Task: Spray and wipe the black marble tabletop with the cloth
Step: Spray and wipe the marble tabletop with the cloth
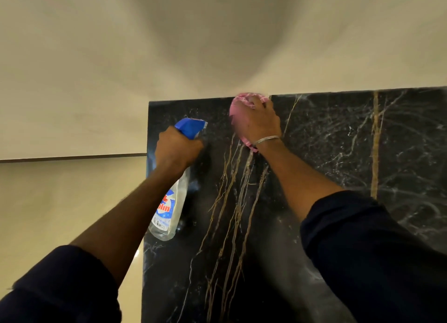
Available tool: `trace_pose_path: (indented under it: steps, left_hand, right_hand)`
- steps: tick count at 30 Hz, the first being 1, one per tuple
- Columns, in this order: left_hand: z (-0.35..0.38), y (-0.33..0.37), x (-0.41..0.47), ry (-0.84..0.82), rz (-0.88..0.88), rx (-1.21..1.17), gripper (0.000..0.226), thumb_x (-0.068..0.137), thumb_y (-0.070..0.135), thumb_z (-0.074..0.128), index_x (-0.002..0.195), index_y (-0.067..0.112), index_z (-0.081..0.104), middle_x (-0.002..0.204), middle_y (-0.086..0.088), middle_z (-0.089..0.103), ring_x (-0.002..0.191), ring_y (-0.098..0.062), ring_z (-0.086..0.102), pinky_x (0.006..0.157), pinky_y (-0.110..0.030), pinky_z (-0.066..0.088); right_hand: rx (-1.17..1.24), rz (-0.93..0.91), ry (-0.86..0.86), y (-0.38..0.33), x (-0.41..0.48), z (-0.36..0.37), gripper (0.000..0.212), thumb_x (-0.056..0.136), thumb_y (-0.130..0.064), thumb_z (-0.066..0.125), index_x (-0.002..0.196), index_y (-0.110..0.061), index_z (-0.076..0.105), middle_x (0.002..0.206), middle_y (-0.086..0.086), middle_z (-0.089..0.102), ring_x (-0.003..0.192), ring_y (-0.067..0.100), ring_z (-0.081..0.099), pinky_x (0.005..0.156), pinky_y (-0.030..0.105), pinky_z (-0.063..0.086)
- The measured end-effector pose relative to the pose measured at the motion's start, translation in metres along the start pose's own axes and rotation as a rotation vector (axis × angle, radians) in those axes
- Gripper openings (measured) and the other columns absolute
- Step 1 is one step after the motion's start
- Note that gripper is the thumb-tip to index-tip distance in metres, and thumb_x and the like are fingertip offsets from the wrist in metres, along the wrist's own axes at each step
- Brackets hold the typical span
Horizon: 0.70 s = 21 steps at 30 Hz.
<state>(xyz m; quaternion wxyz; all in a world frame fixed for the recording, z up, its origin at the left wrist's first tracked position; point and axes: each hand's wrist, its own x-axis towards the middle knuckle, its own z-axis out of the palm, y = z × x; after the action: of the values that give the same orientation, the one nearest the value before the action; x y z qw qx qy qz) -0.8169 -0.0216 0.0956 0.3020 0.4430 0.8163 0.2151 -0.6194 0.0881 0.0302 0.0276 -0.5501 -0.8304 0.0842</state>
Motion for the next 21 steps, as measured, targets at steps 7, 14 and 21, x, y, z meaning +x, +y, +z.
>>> trace_pose_path:
  steps: [7, 14, 21]
  left_hand:
    - [0.01, 0.009, -0.004, 0.007, -0.027, -0.043, 0.022, 0.08, 0.022, 0.069, 0.097, 0.013, 0.058, 0.069, 0.001, 0.056, 0.06, -0.01, 0.054, 0.058, -0.022, 0.043]
    - [0.02, 0.014, -0.01, 0.011, -0.016, -0.057, 0.019, 0.081, 0.022, 0.069, 0.093, 0.012, 0.058, 0.066, 0.0, 0.054, 0.058, -0.01, 0.053, 0.059, -0.023, 0.043]
    - [0.031, 0.027, -0.016, 0.026, -0.024, -0.046, 0.022, 0.08, 0.024, 0.069, 0.094, 0.01, 0.059, 0.066, 0.0, 0.053, 0.056, -0.009, 0.051, 0.056, -0.022, 0.041]
  right_hand:
    - [0.003, 0.258, 0.019, 0.049, -0.015, -0.005, 0.052, 0.095, -0.037, 0.049, 0.146, -0.029, 0.041, 0.148, 0.008, 0.038, 0.132, 0.036, 0.034, 0.099, 0.05, 0.045]
    - [0.093, 0.67, 0.045, 0.041, -0.005, 0.005, 0.054, 0.093, -0.044, 0.051, 0.144, -0.032, 0.038, 0.149, 0.009, 0.032, 0.132, 0.041, 0.031, 0.098, 0.05, 0.042]
    - [0.017, 0.13, -0.033, 0.019, -0.011, 0.006, 0.054, 0.087, -0.037, 0.056, 0.139, -0.03, 0.044, 0.145, 0.009, 0.04, 0.13, 0.037, 0.035, 0.107, 0.047, 0.034]
